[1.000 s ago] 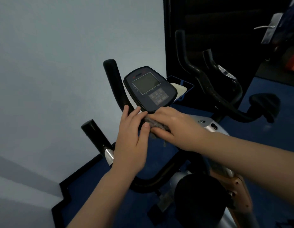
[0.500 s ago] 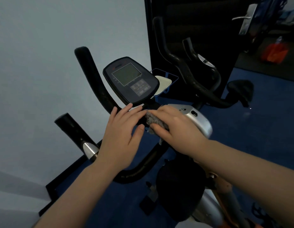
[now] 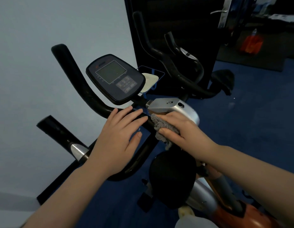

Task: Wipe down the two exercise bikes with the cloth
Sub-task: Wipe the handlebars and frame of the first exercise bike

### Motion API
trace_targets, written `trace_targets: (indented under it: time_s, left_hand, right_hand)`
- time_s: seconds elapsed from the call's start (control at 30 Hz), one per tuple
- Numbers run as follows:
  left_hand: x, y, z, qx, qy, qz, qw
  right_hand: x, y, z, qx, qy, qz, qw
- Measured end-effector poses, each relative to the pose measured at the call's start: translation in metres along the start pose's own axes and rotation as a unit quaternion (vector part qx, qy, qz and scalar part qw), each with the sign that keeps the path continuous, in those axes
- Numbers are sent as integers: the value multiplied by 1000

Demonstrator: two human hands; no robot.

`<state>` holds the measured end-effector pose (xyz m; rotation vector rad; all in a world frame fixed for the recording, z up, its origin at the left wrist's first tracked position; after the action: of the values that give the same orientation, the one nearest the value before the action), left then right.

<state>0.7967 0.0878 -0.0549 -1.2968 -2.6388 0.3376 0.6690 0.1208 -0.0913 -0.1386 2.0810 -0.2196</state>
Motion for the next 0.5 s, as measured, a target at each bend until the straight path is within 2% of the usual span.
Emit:
trace_targets:
  time_s: [0.27, 0.5]
  left_hand:
    - [19, 3, 17, -72, -3, 97, 993]
    - [20, 2, 15, -62, 2, 97, 993]
  right_hand:
    - [11, 21, -3, -5, -59, 23, 998]
    - [28, 44, -5, 16, -79, 64, 995]
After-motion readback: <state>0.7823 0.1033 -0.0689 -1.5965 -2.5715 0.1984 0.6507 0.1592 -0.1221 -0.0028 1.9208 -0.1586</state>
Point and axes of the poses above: each hand's wrist, its own y-axis away from the middle knuckle, its own z-axis out of the palm, x = y × z, the point moved 10 cm from there along -y, towards the middle knuckle, and after that the axes turned 10 degrees about -y, right-handed, at the moved point
